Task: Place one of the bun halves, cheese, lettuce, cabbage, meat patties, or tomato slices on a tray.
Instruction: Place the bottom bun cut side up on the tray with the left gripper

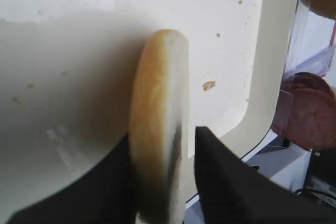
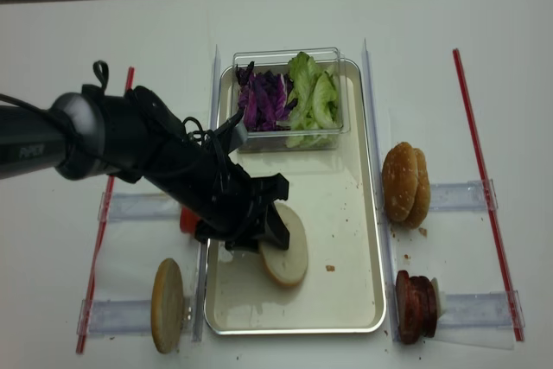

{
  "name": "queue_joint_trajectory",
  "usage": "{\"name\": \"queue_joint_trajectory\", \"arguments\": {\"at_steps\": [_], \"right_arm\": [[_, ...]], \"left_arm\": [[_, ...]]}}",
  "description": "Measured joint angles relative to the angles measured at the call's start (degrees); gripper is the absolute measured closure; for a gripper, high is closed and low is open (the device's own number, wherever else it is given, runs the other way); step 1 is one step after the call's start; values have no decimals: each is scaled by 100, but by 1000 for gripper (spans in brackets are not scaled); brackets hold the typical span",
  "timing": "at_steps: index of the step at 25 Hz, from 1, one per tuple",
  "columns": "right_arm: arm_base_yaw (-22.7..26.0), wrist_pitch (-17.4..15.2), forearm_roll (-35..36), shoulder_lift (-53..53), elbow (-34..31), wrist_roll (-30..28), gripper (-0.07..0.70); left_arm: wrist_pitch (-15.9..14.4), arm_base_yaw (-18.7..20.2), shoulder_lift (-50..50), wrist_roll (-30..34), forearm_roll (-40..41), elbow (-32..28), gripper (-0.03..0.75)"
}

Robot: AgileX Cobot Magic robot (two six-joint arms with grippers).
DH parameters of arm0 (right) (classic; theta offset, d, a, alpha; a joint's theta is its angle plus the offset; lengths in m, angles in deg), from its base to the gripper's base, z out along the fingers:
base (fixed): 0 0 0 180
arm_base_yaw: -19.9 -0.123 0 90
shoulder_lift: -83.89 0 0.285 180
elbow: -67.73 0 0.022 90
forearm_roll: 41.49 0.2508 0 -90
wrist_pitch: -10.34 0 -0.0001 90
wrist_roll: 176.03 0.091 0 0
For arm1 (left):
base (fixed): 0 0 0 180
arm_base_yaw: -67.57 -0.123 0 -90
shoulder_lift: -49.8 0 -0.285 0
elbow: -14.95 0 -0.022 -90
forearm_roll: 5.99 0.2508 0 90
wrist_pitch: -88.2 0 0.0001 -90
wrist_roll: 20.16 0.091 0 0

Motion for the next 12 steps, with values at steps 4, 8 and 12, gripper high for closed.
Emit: {"name": "queue_joint_trajectory", "arguments": {"at_steps": [4,8,12], "right_arm": [[0,0,0,0,0,0,478],[0,0,0,0,0,0,478],[0,0,0,0,0,10,478]], "left_arm": [[-110,0,0,-232,300,98,454],[-201,0,0,-534,564,245,450],[-223,0,0,-761,816,257,449]]}}
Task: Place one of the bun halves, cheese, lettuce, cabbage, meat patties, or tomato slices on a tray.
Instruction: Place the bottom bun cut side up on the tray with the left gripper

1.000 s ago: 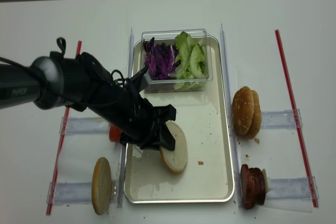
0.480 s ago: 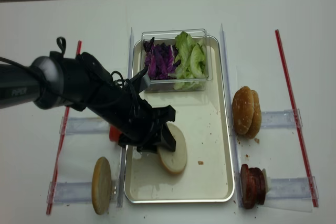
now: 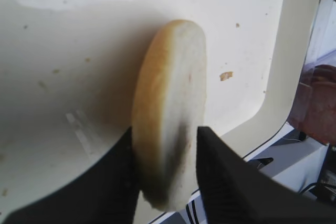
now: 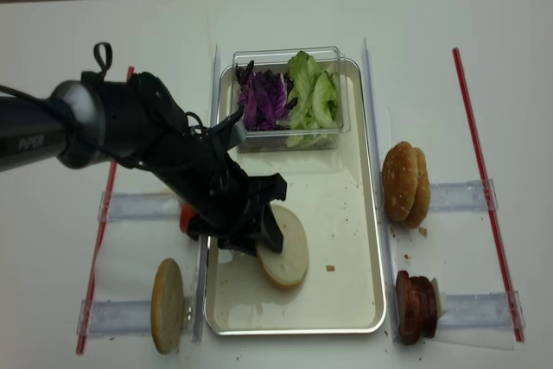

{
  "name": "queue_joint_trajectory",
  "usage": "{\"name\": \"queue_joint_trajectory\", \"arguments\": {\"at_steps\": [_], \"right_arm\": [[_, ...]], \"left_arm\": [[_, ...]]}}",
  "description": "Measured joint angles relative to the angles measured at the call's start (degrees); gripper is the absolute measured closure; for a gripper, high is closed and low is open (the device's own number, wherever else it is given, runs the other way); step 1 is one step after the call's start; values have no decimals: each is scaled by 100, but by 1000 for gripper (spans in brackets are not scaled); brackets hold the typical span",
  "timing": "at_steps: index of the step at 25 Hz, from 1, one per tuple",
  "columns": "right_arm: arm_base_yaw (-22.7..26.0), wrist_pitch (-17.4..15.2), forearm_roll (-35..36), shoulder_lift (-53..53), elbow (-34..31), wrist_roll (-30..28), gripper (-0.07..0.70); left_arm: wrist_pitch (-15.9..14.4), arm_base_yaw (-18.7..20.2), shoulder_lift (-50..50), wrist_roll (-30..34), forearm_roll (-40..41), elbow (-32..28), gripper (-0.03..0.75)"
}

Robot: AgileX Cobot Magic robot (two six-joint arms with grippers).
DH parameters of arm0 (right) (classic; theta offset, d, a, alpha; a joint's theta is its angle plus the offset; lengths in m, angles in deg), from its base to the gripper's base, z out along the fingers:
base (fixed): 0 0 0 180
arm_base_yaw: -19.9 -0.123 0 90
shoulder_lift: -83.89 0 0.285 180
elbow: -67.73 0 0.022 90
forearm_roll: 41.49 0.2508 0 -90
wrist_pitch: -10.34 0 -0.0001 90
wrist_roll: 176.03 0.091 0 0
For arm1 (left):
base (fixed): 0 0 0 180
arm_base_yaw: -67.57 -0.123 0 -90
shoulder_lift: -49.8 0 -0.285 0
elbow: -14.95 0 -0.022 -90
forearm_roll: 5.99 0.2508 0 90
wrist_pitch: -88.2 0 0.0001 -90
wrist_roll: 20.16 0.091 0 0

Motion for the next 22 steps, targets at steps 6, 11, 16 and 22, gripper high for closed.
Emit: {"name": "queue_joint_trajectory", "arguments": {"at_steps": [6,11,16,22], "right_arm": [[0,0,0,0,0,0,478],[0,0,0,0,0,10,478],[0,0,0,0,0,10,478],[0,0,0,0,0,10,478]], "left_arm": [[-43,0,0,-145,126,8,443],[-213,0,0,-346,359,159,384],[-401,0,0,-680,704,338,371],[-645,0,0,-1215,1234,594,369]]}}
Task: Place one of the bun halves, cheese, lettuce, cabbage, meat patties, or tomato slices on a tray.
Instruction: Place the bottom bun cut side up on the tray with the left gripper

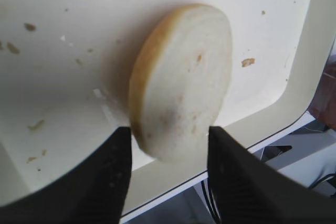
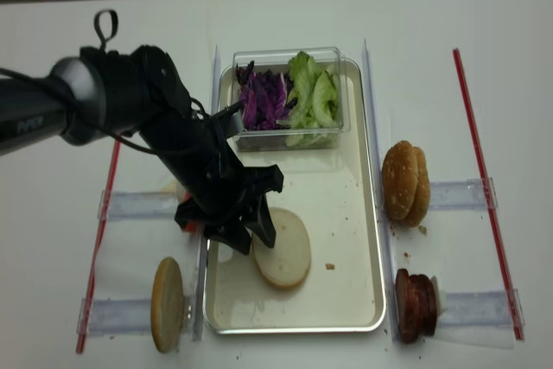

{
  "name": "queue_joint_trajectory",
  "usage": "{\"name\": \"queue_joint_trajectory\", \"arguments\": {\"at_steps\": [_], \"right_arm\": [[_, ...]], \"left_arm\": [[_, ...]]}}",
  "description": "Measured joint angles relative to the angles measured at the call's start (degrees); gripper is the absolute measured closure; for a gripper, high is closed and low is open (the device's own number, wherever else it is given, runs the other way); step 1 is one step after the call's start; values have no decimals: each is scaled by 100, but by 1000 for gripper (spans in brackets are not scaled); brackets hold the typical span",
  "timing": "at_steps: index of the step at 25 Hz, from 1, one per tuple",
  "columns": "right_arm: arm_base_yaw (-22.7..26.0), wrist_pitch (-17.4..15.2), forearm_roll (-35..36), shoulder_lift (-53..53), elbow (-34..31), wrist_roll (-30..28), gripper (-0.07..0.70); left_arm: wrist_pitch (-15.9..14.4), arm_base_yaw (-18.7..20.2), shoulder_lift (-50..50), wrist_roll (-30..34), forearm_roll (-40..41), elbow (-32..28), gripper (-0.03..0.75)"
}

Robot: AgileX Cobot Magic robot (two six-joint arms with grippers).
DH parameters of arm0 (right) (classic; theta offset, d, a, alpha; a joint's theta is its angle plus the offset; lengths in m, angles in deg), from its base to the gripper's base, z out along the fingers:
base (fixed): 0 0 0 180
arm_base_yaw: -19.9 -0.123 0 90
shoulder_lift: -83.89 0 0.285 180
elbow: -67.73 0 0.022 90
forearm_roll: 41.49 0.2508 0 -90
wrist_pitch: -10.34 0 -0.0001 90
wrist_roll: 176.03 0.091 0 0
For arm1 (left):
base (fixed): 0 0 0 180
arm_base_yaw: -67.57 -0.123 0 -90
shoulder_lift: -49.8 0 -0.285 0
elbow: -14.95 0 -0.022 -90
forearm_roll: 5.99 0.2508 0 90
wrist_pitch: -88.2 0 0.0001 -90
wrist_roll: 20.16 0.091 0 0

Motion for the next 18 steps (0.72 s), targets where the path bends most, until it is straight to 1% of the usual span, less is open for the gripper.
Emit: {"name": "queue_joint_trajectory", "arguments": {"at_steps": [7,10,14,16,18], "right_arm": [[0,0,0,0,0,0,478],[0,0,0,0,0,0,478],[0,0,0,0,0,0,478],[0,0,0,0,0,0,478],[0,0,0,0,0,0,478]], "left_arm": [[-332,0,0,-311,280,307,368],[-449,0,0,-537,537,416,368],[-747,0,49,-944,1075,687,367],[-937,0,101,-1132,1323,891,367],[-1054,0,111,-1260,1510,1102,367]]}}
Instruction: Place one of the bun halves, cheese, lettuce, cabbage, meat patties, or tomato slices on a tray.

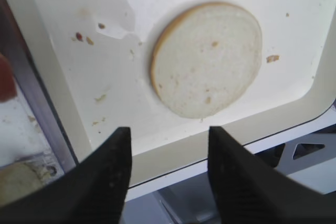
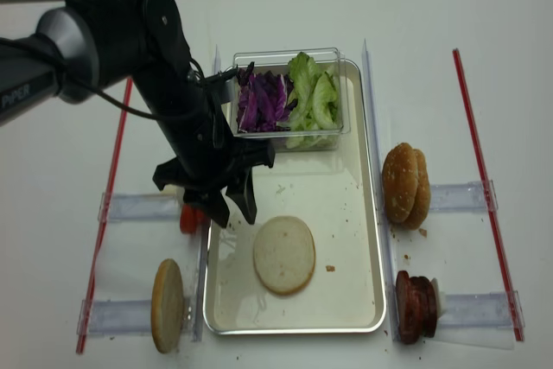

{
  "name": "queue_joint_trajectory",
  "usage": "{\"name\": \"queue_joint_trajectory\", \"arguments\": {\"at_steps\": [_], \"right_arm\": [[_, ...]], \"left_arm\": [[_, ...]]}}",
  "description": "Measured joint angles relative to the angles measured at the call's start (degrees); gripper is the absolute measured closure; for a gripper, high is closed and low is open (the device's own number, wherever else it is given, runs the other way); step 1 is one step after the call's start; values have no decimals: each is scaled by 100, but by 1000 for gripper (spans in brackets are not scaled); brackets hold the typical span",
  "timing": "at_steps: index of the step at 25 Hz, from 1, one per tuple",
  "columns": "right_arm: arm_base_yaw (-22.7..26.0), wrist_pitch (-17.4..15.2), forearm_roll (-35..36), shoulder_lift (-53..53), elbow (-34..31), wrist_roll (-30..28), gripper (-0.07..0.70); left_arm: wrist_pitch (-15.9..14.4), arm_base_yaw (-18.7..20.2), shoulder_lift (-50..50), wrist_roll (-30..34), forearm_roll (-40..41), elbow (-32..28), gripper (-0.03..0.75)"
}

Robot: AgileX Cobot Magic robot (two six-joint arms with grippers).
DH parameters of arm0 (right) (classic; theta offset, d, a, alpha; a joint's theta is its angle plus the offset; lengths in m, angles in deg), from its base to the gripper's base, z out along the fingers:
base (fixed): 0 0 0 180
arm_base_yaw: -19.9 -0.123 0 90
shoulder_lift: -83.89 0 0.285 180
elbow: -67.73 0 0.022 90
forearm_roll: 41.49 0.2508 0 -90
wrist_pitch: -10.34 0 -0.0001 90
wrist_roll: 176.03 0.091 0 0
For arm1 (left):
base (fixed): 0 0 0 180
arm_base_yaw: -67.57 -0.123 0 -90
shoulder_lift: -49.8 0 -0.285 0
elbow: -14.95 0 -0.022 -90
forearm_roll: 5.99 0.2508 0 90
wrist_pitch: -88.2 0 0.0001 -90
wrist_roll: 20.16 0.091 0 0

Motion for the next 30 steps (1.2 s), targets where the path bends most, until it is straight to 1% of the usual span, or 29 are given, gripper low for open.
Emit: {"name": "queue_joint_trajectory", "arguments": {"at_steps": [7,13,18,21,27,30], "right_arm": [[0,0,0,0,0,0,478],[0,0,0,0,0,0,478],[0,0,0,0,0,0,478],[0,0,0,0,0,0,478],[0,0,0,0,0,0,478],[0,0,0,0,0,0,478]], "left_arm": [[-82,0,86,-342,427,655,368],[-122,0,313,-724,750,1012,368],[-146,0,412,-763,831,1099,368],[-158,0,412,-766,1052,1099,368],[-167,0,474,-788,1853,1099,368],[-179,-30,512,-788,2128,1099,367]]}}
